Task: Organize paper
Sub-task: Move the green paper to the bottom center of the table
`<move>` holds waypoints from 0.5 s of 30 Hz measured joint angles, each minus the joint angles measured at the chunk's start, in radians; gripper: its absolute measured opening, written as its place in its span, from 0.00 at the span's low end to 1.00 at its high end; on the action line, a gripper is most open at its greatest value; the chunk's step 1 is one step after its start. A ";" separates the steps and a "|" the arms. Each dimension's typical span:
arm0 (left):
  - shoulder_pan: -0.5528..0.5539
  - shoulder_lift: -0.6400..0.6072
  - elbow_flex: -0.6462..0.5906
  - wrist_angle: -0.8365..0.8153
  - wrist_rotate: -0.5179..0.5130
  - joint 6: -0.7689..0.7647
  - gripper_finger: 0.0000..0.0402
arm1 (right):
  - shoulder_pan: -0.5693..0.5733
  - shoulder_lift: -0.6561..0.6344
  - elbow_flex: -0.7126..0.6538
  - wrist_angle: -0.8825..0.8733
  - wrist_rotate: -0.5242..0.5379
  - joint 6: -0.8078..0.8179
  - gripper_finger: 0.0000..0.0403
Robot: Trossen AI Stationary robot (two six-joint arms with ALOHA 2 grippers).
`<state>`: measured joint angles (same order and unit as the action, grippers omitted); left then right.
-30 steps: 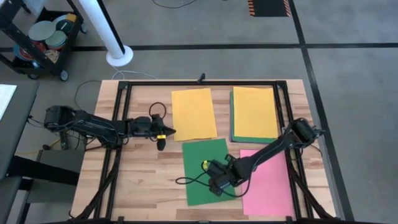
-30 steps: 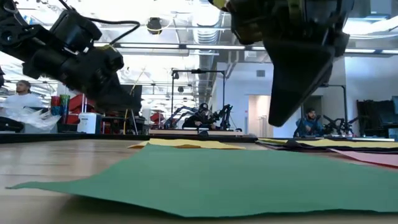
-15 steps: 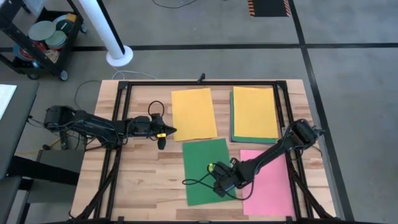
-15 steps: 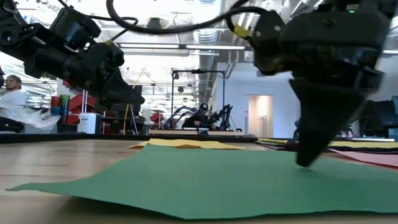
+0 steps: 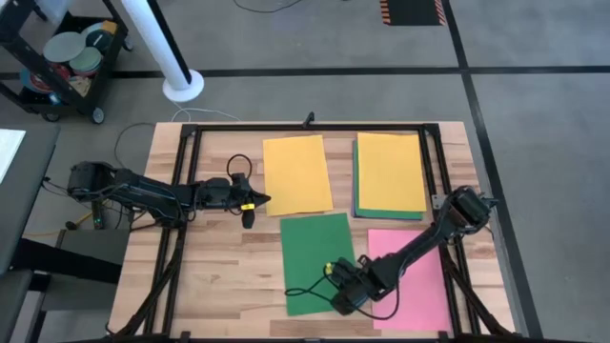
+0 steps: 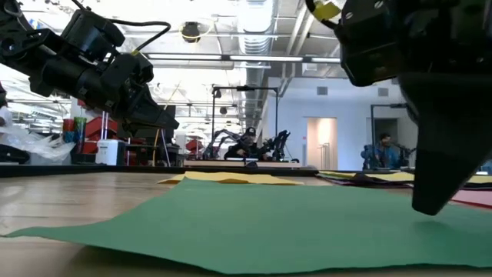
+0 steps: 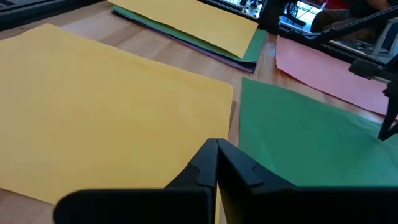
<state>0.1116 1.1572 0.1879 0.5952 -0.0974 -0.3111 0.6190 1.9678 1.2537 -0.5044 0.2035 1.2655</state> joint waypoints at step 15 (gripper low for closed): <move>0.000 0.000 0.000 -0.014 -0.020 0.001 0.00 | 0.034 0.073 0.014 0.167 -0.077 0.026 0.00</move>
<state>0.1120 1.1576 0.1879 0.5811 -0.1173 -0.3099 0.6535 2.0406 1.2673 -0.3378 0.1265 1.2911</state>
